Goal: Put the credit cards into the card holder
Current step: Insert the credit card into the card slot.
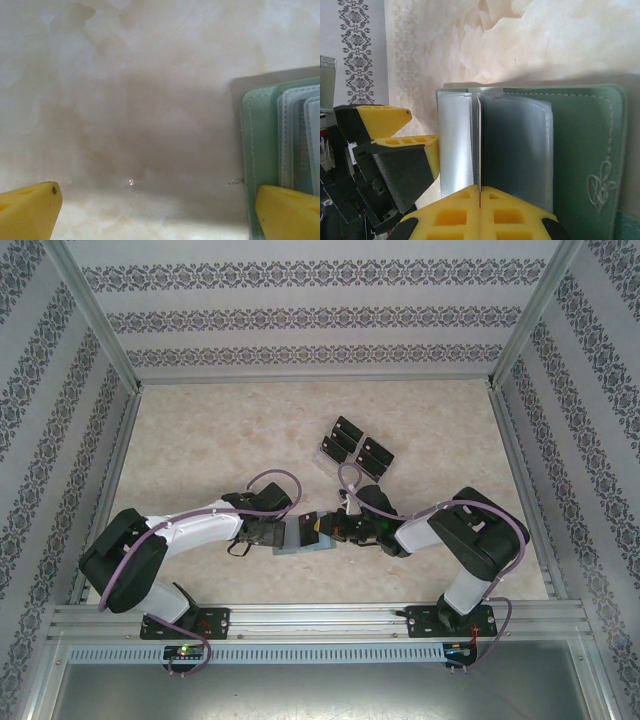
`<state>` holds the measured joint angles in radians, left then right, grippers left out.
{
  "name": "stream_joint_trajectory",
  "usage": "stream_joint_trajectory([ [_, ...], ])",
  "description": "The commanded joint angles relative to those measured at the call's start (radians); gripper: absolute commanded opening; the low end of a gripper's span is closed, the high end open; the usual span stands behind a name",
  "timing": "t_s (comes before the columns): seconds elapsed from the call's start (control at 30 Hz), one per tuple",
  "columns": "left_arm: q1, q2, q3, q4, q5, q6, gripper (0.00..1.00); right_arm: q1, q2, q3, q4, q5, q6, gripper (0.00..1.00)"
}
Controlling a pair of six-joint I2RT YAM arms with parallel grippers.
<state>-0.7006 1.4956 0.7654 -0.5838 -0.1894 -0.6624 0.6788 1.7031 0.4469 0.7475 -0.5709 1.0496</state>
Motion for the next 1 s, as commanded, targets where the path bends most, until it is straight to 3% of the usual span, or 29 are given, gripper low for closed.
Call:
stream_joint_trajectory([
  [0.0, -0.008, 0.007, -0.006, -0.054, -0.064, -0.025, 1.0, 0.015, 0.016, -0.018, 0.047, -0.041, 0.009, 0.0],
  [0.27, -0.007, 0.004, 0.012, -0.112, -0.117, -0.035, 1.0, 0.015, 0.017, -0.021, 0.073, -0.053, 0.018, 0.0],
  [0.97, -0.007, 0.009, -0.005, -0.101, -0.114, -0.041, 1.0, 0.03, 0.065, 0.011, 0.129, -0.052, 0.053, 0.0],
])
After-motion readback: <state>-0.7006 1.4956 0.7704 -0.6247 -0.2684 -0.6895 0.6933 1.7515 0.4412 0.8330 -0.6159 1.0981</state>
